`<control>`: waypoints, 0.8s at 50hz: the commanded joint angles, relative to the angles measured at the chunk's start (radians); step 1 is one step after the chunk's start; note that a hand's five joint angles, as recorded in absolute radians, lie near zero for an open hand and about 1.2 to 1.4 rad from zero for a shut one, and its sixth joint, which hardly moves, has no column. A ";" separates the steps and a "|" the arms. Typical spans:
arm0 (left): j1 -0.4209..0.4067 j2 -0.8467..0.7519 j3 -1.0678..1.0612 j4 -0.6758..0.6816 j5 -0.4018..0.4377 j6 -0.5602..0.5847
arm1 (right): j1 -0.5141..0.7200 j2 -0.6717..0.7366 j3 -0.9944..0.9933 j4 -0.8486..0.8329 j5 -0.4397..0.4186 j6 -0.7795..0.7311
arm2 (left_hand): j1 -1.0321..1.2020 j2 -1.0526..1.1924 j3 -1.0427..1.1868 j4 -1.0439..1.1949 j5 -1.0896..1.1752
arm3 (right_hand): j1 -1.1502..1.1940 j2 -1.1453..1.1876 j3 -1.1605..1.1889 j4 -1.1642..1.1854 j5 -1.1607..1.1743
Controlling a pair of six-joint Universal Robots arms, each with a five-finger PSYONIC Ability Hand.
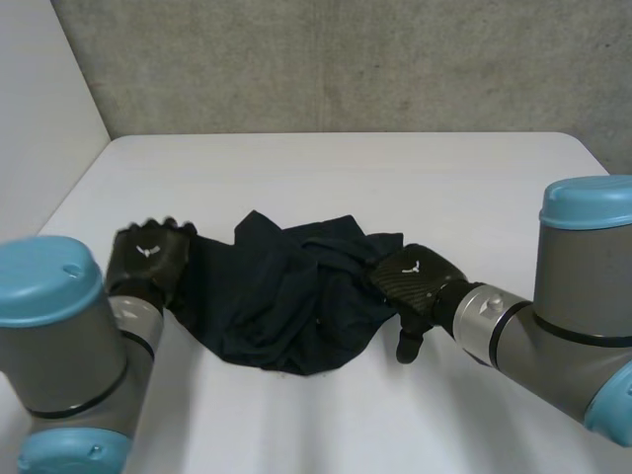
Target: Fold the shorts.
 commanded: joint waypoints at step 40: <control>-0.159 -0.176 0.356 -0.073 0.051 0.150 | 0.083 0.208 -0.388 -0.162 0.233 0.089 | 1.068 1.082 1.081 1.083 1.092 | 1.006 0.958 0.955 0.951 0.955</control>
